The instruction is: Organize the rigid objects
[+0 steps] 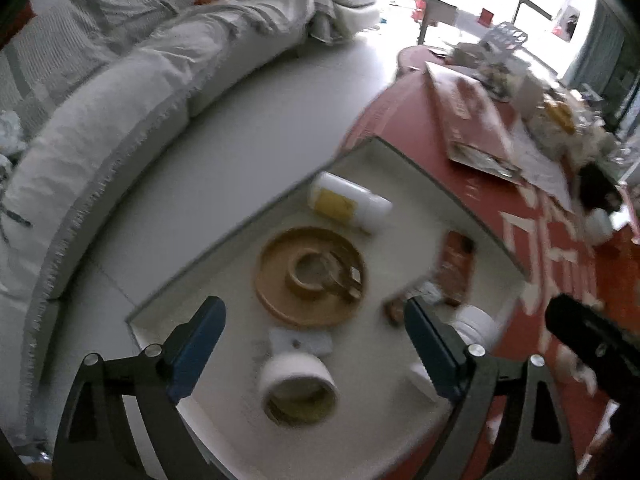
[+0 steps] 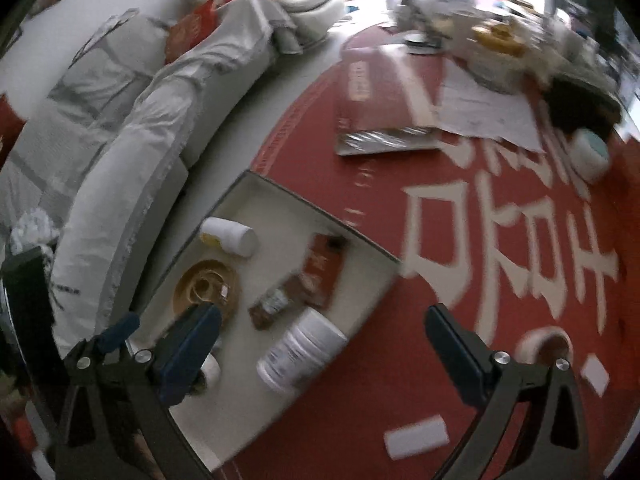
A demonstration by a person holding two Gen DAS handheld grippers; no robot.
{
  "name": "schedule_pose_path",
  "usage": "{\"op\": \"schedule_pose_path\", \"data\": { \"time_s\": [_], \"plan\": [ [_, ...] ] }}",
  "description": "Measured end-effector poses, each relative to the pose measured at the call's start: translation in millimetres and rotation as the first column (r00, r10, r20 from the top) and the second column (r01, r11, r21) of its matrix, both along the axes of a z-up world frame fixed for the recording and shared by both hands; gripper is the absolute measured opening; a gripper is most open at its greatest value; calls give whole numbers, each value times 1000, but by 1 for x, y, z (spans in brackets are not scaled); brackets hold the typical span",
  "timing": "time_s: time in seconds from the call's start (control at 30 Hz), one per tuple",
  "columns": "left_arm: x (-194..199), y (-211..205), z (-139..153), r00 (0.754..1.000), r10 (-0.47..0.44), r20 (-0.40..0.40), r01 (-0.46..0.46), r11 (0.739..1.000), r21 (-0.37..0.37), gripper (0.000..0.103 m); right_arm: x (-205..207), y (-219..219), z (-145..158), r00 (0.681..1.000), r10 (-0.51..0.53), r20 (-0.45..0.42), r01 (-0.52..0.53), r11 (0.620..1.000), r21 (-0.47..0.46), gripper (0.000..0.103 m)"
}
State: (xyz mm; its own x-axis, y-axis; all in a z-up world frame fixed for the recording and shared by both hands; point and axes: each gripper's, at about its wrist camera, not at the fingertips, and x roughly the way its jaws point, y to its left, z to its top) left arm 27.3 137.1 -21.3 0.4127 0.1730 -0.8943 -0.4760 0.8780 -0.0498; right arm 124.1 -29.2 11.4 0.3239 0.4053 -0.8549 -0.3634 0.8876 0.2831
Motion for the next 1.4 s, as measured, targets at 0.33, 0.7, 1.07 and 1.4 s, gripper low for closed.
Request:
{"op": "schedule_pose_path", "data": {
  "time_s": [0.33, 0.7, 1.07, 1.4],
  "plan": [
    [-38, -106, 6, 961, -277, 5, 277, 960, -36, 93, -80, -144, -35, 975, -218, -46, 210, 969, -127, 102],
    [-13, -186, -44, 935, -327, -136, 323, 945, -50, 93, -130, -239, -74, 909, -389, -150, 360, 914, -187, 102],
    [2, -215, -68, 873, -461, -159, 471, 881, 34, 94, -132, -213, -69, 963, -250, -103, 231, 958, -170, 102],
    [1, -205, -75, 883, -452, -127, 453, 891, -20, 99, -123, -172, -77, 986, -130, -101, 111, 978, -179, 102]
  ]
}}
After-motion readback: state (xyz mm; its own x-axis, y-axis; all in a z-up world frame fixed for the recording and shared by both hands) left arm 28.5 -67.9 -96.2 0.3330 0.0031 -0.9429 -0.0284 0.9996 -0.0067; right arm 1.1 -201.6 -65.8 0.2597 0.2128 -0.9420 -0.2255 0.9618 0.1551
